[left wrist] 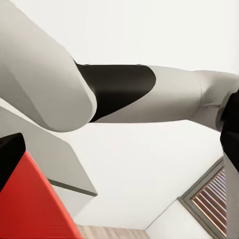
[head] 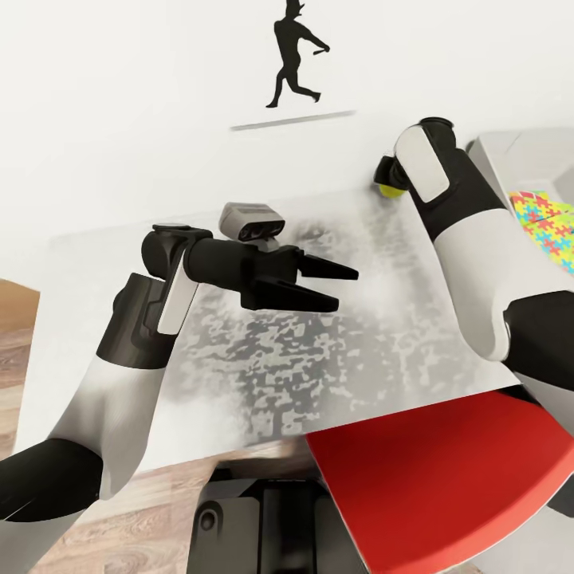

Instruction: Put all the toys in the child's room - the three board games (two on the bed and one on the table), the two jigsaw puzzles on the table, and the tennis ball on the table - inside the toy box on the table in the child's room.

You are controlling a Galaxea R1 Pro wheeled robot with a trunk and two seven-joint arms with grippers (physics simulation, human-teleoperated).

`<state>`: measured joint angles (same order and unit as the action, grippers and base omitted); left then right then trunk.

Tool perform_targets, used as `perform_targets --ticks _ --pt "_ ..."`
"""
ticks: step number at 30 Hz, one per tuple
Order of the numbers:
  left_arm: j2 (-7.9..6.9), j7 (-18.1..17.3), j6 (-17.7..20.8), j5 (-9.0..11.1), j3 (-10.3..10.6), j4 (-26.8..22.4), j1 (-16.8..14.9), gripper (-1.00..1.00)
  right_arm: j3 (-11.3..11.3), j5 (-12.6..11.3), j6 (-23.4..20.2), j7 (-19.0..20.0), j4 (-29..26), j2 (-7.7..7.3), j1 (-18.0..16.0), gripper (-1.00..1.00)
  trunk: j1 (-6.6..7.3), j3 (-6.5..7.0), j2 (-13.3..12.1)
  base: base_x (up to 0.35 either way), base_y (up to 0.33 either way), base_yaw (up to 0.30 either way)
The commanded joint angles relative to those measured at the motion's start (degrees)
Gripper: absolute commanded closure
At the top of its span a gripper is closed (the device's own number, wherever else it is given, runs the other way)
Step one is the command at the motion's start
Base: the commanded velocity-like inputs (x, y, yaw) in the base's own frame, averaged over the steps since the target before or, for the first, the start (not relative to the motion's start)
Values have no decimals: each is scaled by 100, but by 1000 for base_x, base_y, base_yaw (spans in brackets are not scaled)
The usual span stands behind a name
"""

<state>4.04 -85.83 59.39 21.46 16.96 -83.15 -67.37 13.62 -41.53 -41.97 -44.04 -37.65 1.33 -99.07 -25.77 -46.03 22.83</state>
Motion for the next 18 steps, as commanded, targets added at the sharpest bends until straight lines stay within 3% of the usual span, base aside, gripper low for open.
perform_targets --ticks 1,18 --pt "3 -11 61 8 -9 1 -4 -100 -29 -55 -35 -55 0 -3 -6 100 -1 -7 9 -133 50 0" --pt "15 -4 61 15 -25 0 -4 -100 -131 -47 -49 -49 41 36 4 100 -1 -7 9 -92 30 0"
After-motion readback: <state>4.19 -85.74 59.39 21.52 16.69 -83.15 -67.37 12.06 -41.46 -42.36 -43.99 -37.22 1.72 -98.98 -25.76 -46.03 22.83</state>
